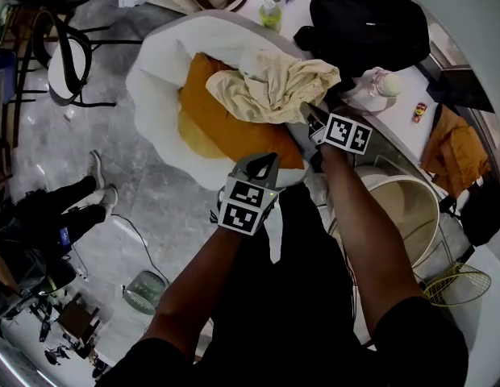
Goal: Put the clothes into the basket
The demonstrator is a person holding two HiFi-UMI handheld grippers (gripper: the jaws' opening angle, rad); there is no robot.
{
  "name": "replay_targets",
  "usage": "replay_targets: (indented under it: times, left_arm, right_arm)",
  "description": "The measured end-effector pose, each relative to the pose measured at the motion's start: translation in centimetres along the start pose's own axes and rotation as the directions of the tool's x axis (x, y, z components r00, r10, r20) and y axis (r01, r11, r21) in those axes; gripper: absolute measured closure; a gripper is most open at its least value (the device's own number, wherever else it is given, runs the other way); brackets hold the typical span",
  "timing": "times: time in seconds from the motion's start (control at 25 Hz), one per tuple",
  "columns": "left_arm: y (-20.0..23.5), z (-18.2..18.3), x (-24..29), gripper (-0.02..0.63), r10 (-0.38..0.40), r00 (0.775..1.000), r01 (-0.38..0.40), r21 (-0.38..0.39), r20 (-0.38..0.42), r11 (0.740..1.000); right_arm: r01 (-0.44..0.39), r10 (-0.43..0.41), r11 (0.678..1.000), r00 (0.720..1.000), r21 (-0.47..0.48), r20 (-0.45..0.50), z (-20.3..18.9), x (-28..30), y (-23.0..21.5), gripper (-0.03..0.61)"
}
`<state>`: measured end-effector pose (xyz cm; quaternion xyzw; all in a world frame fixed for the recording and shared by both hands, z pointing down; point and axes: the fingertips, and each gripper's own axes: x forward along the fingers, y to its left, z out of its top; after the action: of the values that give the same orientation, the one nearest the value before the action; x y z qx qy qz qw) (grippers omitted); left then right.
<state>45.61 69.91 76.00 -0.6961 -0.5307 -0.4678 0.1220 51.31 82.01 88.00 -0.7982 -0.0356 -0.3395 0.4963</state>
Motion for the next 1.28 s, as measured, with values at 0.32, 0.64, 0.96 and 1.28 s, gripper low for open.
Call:
replay_targets:
  times: [0.32, 0.64, 0.96, 1.28]
  left_arm:
    - [-1.1, 1.2, -5.0, 0.62, -0.008, 0.999, 0.006, 0.042, 0.05, 0.999]
    - [-2.8, 2.8, -11.7, 0.62, -0.034, 0.993, 0.022, 0.109, 0.111, 0.994]
    - [-3.9, 2.9, -20.1, 0.62, -0.038, 0.978, 0.01, 0.135, 0.204, 0.991]
    - [-5.0, 1.2, -29.2, 0.62, -0.063, 0.953, 0.011, 0.174, 0.297, 0.985]
  right_arm:
    - [-0.077, 0.082, 0.996, 0.989, -0.042, 0.125, 1.6, -4.1, 8.1, 0.551]
    - [-0.129, 0.156, 0.983, 0.963, -0.132, 0.221, 3.3, -9.2, 16.1, 0.551]
    - [-0.164, 0.227, 0.963, 0.923, -0.215, 0.312, 3.9, -16.8, 24.8, 0.551]
    - [-0.156, 0.29, 0.916, 0.895, -0.37, 0.34, -0.2, -24.9, 34.2, 0.551]
